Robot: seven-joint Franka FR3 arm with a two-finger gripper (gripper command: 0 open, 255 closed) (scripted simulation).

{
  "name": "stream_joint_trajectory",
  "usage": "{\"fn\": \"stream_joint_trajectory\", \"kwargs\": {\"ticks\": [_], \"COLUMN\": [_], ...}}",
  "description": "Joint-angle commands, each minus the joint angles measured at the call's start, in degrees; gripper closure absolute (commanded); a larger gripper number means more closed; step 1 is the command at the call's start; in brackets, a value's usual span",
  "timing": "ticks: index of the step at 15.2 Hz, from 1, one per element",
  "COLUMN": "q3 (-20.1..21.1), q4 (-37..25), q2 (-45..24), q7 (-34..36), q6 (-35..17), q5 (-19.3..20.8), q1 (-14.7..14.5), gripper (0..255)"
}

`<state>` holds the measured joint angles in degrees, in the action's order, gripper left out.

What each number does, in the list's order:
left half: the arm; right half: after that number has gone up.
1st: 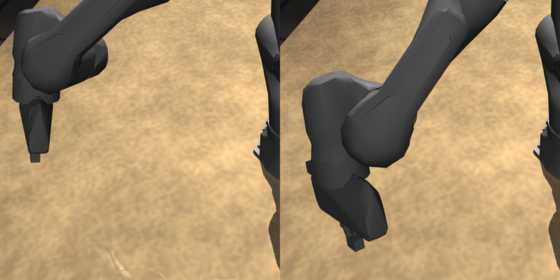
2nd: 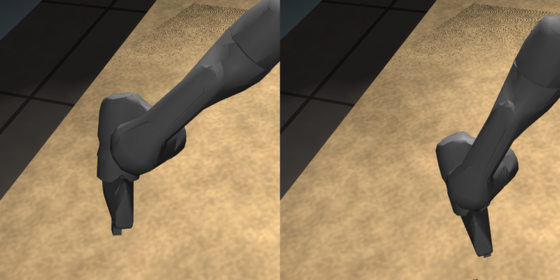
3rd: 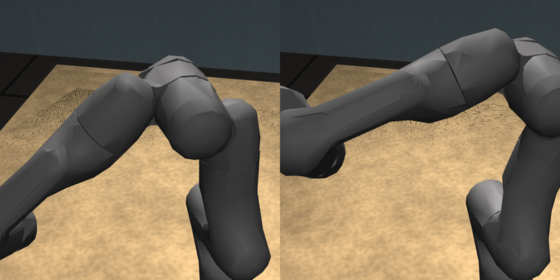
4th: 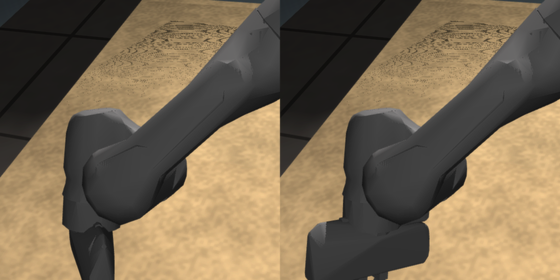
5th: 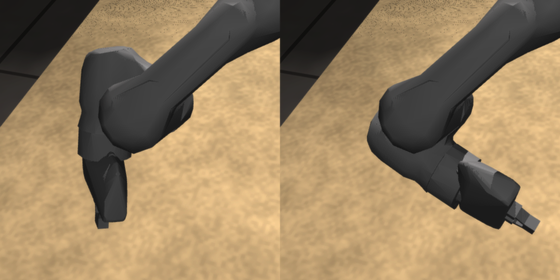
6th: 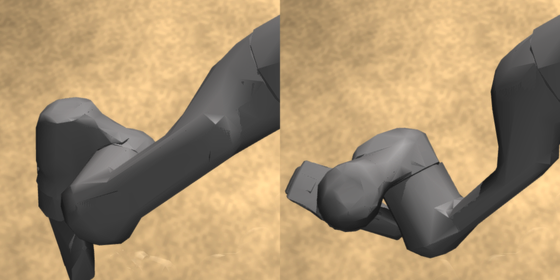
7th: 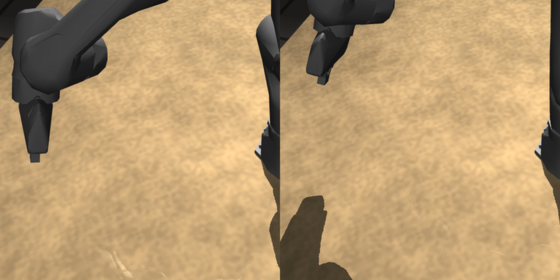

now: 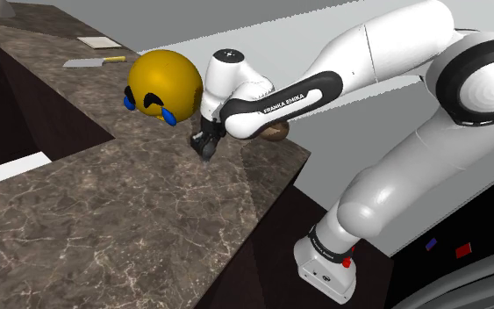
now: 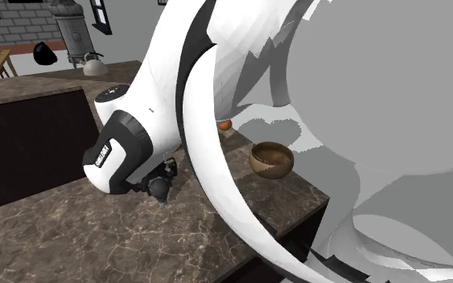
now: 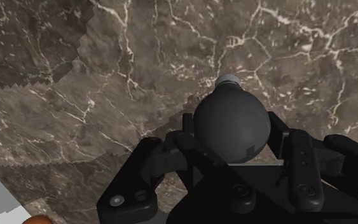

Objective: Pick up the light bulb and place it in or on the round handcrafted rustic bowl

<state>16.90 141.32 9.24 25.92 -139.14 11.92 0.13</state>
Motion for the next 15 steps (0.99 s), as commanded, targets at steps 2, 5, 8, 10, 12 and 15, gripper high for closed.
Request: {"fn": "stream_joint_trajectory", "kwargs": {"ticks": [2, 5, 8, 10, 12, 15], "q3": [-0.3, -0.5, -0.8, -0.9, -1.1, -1.3], "q4": [-0.7, -1.8, -3.0, -3.9, -4.8, -6.3], "q2": [1.7, 3.1, 4.4, 5.2, 5.9, 6.9], "q7": [-1.3, -2.3, -3.2, -3.7, -4.2, -4.9], "q6": [2.3, 4.7, 7.0, 8.6, 10.2, 12.6], "q5": [-1.2, -2.2, -2.9, -3.4, -3.8, -4.3], "q1": [-0.3, -0.5, -0.7, -0.9, -1.0, -1.1], "gripper": [255, 255, 255, 255, 255, 255]}}
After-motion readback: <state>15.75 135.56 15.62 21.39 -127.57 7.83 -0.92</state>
